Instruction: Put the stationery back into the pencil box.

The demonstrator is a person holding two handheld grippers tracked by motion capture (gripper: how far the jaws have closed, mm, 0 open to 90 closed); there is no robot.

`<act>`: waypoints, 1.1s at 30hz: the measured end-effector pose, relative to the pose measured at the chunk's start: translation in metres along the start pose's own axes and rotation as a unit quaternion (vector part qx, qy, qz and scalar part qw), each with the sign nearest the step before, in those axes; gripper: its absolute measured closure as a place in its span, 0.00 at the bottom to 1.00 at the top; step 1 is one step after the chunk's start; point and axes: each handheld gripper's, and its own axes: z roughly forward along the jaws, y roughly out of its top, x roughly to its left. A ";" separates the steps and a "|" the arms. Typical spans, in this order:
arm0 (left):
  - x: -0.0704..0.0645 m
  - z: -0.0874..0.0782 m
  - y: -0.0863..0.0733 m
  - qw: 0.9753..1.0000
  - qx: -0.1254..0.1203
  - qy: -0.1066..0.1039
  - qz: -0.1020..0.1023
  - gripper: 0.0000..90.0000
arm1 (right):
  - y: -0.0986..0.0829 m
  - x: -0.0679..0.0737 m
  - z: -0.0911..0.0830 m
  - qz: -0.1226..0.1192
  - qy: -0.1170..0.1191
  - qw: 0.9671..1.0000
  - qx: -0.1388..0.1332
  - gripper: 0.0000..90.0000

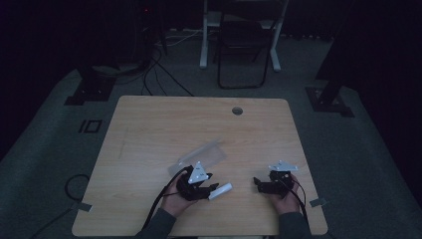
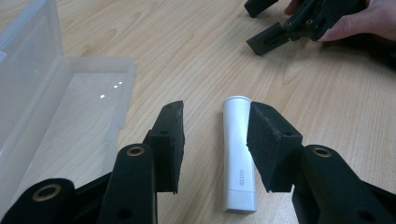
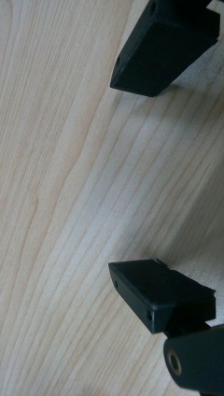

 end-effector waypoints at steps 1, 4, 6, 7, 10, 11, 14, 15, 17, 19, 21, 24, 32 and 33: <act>0.000 0.000 0.000 1.000 0.000 0.000 0.000 0.63 | 0.000 0.000 0.000 0.000 0.000 1.000 0.000 0.12; -0.002 0.003 -0.001 1.000 0.003 0.000 0.001 0.63 | 0.000 0.000 0.000 0.000 0.000 1.000 0.000 0.12; -0.003 0.004 -0.001 1.000 0.005 -0.001 0.002 0.63 | 0.000 0.000 0.000 0.000 0.000 1.000 0.000 0.12; -0.003 0.004 -0.001 1.000 0.006 -0.002 0.004 0.63 | 0.000 0.000 0.000 0.000 0.000 1.000 0.000 0.12; -0.004 0.006 -0.001 1.000 0.007 -0.004 0.005 0.63 | 0.000 0.000 0.000 0.000 0.000 1.000 0.000 0.12; -0.005 0.006 -0.001 1.000 0.009 -0.004 0.006 0.63 | 0.000 0.000 0.000 0.000 0.000 1.000 0.000 0.12; -0.005 0.007 -0.002 1.000 0.010 -0.005 0.006 0.63 | 0.000 0.000 0.000 0.000 0.000 1.000 0.000 0.12; -0.005 0.008 -0.002 1.000 0.010 -0.005 0.006 0.63 | 0.000 0.000 0.000 0.000 0.000 1.000 0.000 0.12; -0.006 0.010 -0.003 1.000 0.013 -0.007 0.007 0.63 | 0.000 0.000 0.000 0.000 0.000 1.000 0.000 0.12; -0.007 0.011 -0.003 1.000 0.013 -0.008 0.007 0.63 | 0.000 0.000 0.000 0.000 0.000 1.000 0.000 0.12; -0.007 0.011 -0.003 1.000 0.014 -0.009 0.007 0.63 | 0.000 0.000 0.000 0.000 0.000 1.000 0.000 0.12; -0.008 0.014 -0.004 1.000 0.018 -0.010 0.007 0.63 | 0.000 0.000 0.000 0.000 0.000 1.000 0.000 0.12; -0.010 0.017 -0.006 1.000 0.024 -0.006 0.012 0.63 | 0.000 0.000 0.000 0.000 0.000 1.000 0.000 0.12; -0.010 0.018 -0.006 1.000 0.024 -0.006 0.012 0.63 | 0.000 0.000 0.000 0.000 0.000 1.000 0.000 0.12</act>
